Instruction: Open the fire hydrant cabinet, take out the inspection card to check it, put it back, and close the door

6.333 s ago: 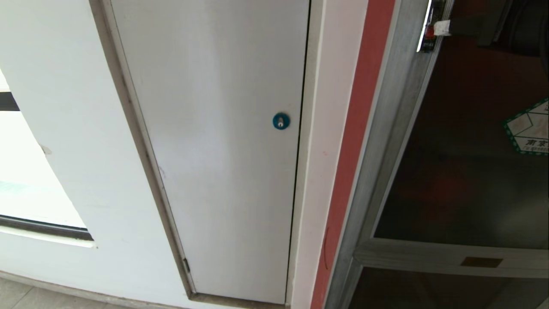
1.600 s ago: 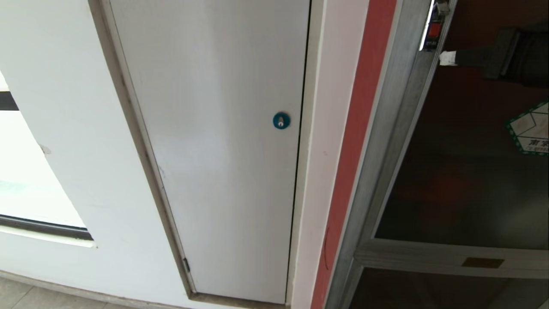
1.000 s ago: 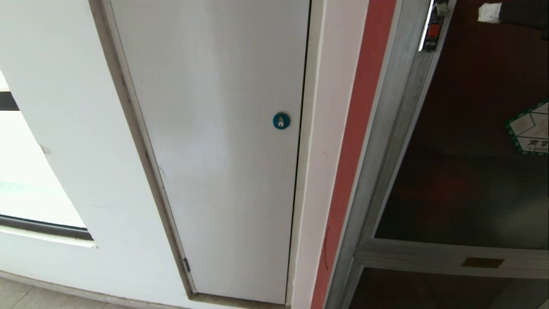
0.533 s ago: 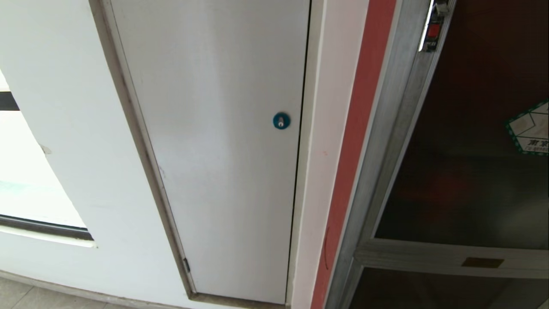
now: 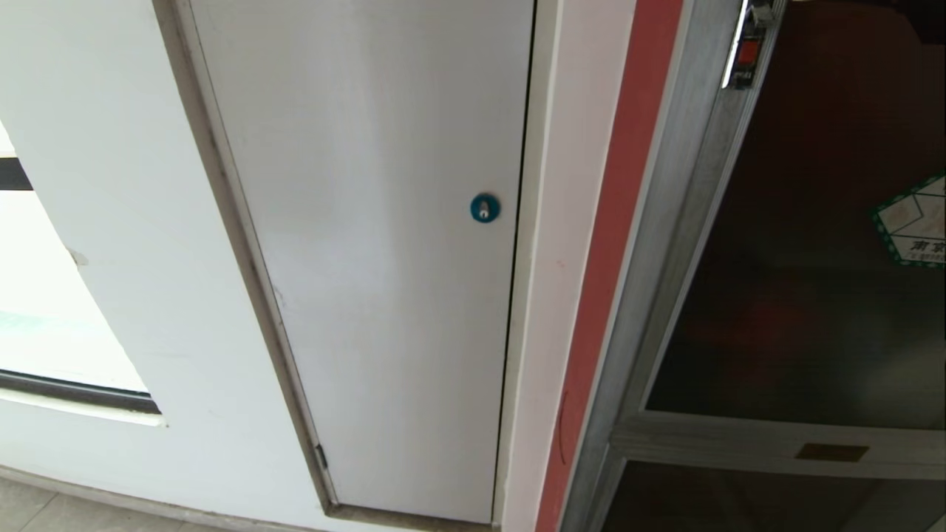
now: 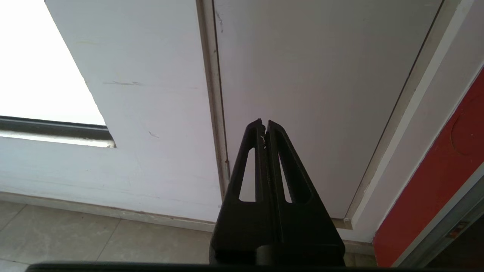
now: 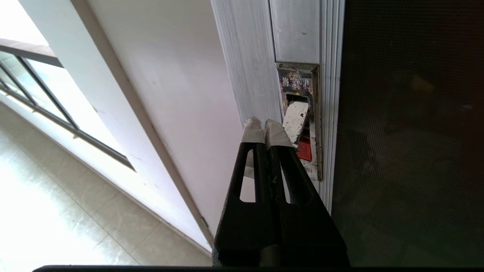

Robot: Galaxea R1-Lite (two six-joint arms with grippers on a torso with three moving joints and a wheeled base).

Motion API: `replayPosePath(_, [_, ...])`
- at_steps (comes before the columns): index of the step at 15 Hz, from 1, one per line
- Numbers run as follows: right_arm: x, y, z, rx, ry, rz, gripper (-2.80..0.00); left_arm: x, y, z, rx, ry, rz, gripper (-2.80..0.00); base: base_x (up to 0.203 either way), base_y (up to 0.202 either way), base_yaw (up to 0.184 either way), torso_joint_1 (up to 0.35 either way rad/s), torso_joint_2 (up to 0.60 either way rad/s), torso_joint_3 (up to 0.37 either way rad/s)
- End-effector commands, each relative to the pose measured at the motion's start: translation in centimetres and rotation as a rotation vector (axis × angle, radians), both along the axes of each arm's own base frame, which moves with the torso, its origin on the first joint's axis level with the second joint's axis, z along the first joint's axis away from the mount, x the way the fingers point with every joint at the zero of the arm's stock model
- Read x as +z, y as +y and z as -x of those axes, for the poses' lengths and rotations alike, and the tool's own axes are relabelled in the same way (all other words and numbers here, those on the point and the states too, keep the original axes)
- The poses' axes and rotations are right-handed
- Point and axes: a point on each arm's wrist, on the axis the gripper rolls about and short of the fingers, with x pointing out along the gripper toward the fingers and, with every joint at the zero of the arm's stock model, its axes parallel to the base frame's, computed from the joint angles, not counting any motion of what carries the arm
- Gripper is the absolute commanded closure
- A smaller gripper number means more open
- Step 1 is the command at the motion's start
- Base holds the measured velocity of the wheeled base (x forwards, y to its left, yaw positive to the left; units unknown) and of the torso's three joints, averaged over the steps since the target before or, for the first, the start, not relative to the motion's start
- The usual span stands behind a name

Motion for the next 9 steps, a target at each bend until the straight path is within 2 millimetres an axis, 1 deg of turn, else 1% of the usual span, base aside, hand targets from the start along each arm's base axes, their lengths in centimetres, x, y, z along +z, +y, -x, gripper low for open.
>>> replayPosePath(1, [-0.4,0.1,-0.7,0.001,0.019,0.002,0.0,-0.2,0.0,0.0,0.001,0.005,-0.001,0.0,0.0,0.0,0.0,0.0,0.0,0.0])
replayPosePath(4, [-0.7,0.2,-1.4,-0.007,0.027,0.003,0.0,-0.2,0.0,0.0,0.001,0.005,0.0,0.0,0.0,0.0,0.0,0.0,0.0,0.0])
replayPosePath(9, [-1.1,0.0,-2.1,-0.025,0.044,0.004,0.0,-0.2,0.0,0.0,0.001,0.005,-0.001,0.0,0.0,0.0,0.0,0.0,0.0,0.0])
